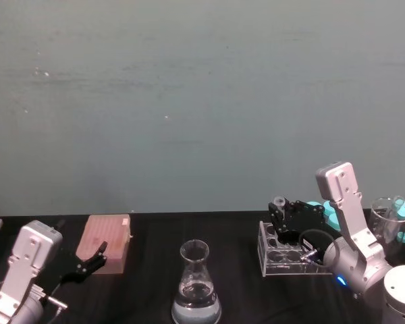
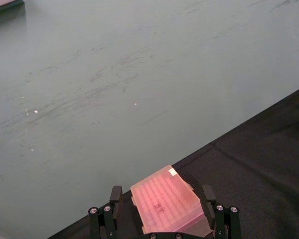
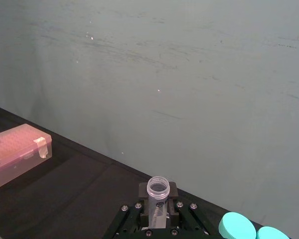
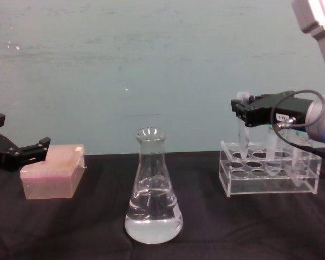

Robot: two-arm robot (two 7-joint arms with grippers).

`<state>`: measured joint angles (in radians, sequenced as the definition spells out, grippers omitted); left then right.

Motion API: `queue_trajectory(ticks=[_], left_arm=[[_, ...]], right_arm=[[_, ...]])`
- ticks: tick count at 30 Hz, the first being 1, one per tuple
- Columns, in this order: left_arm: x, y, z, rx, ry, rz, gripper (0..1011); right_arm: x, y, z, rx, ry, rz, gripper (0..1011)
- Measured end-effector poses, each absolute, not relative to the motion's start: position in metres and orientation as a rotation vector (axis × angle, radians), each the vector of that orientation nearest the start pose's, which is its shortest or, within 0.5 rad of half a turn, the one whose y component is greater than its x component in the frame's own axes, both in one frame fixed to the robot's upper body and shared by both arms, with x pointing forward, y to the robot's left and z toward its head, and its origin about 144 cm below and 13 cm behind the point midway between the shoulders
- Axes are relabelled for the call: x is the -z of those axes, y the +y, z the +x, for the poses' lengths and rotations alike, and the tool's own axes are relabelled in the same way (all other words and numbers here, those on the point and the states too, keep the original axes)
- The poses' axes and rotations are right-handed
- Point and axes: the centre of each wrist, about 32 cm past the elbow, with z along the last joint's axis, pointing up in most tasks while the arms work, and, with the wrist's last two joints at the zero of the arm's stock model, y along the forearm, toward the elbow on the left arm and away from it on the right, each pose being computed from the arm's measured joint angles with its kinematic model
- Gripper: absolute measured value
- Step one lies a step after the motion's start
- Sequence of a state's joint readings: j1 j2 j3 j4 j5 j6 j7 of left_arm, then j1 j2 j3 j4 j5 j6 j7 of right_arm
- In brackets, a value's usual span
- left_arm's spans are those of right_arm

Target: Pour the liquid from the test tube into the beaker using one hand.

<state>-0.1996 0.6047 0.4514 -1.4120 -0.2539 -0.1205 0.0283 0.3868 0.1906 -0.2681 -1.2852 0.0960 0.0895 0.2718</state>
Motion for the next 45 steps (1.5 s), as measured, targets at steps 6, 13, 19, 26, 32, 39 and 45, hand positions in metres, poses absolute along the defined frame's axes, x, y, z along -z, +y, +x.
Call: queue_trajectory(ticks=[6,13,19,26,32,39,45], left_arm=[[-1.14,0.31,0.489,-1.248,-0.285,0.305,1000],[-1.14,0.31,0.489,-1.248,-0.285,0.304,1000],[-1.14,0.31,0.489,-1.248,-0.285,0.304,1000],[-1.14,0.31,0.489,-1.248,-0.285,0.304,1000],[-1.14,0.31,0.489,-1.248,-0.285,0.304,1000],[-1.14,0.31,0.489,-1.248,-0.285,0.305,1000],[-1.14,0.31,0.489,-1.248,-0.285,0.304,1000]], right_arm=[[-1.184,-0.219,0.564,1.109,-0.091,-0.166,216],[-1.18,-0.219,0.569,1.106,-0.083,-0.173,216],[-1.176,-0.219,0.571,1.099,-0.067,-0.172,215],[-1.174,-0.219,0.574,1.095,-0.056,-0.176,215],[-1.171,-0.219,0.575,1.095,-0.049,-0.183,215],[-1.17,-0.219,0.575,1.092,-0.043,-0.193,215],[-1.17,-0.219,0.575,1.093,-0.042,-0.194,215]])
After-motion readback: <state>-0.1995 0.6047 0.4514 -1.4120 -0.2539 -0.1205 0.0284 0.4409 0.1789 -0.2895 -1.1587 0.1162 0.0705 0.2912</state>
